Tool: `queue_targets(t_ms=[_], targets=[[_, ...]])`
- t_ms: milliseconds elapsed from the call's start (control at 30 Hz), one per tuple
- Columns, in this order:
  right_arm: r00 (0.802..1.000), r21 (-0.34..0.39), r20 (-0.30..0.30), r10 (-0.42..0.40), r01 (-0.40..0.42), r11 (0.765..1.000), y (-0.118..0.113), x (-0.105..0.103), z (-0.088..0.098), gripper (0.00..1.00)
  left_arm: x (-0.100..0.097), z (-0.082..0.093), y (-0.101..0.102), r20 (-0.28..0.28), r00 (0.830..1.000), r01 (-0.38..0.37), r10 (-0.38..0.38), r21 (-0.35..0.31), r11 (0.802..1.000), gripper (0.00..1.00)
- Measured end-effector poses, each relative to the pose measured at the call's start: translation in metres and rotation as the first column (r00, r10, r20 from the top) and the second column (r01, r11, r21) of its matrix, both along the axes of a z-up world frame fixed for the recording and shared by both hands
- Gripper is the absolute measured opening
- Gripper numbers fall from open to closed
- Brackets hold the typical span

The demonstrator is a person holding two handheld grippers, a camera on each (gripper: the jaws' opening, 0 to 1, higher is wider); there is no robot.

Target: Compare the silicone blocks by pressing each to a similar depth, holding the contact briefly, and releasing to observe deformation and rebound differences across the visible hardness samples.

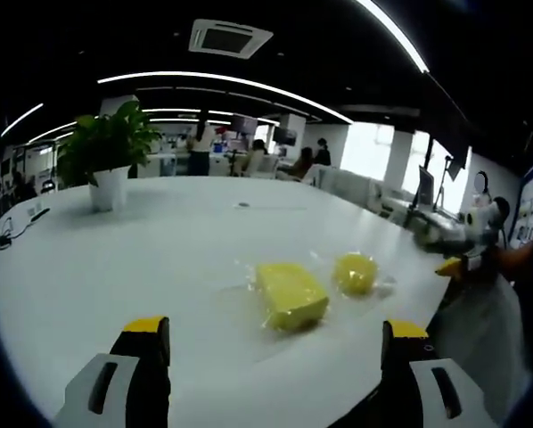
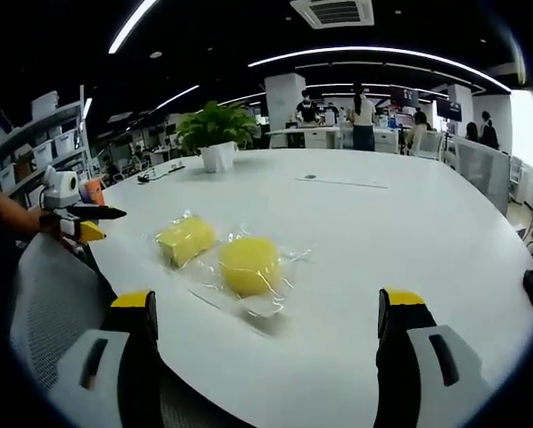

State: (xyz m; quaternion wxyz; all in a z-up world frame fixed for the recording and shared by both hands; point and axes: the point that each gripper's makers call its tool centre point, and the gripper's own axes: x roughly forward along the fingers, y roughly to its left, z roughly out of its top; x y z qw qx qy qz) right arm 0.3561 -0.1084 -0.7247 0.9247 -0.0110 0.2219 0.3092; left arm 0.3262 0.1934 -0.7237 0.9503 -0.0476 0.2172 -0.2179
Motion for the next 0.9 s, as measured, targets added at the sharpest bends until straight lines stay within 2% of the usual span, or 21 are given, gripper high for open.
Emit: queue_targets(t_ms=[67, 167, 467, 733, 900], targets=[[1.0, 0.0, 0.002, 0.0, 0.0, 1.0, 0.0001, 0.0005, 0.0002, 0.96, 0.0002, -0.0003, 0.0006, 0.0, 1.0, 0.0, 0.0, -0.001, 1.0, 1.0], [1.0, 0.007, 0.005, -0.018, 0.018, 1.0, -0.002, 0.0024, 0.0019, 0.96, -0.0012, -0.0056, 0.0046, -0.043, 0.999, -0.023, 0.023, -0.008, 1.0, 1.0], [1.0, -0.007, -0.006, -0.007, 0.007, 1.0, 0.0, 0.001, -0.0009, 0.96, -0.0011, -0.0041, 0.0084, -0.038, 0.998, -0.05, 0.049, -0.021, 0.999, 1.0], [1.0, -0.007, 0.0, -0.012, 0.012, 1.0, -0.0027, 0.0014, 0.0011, 0.96, -0.0034, -0.0062, 0.0026, -0.047, 0.999, -0.018, 0.017, -0.024, 1.0, 1.0], [1.0, -0.006, 0.0, 0.012, -0.012, 1.0, 0.0017, -0.0003, 0.0018, 0.96, -0.0058, -0.0078, 0.0072, -0.06, 0.997, -0.046, 0.045, -0.017, 0.999, 1.0]])
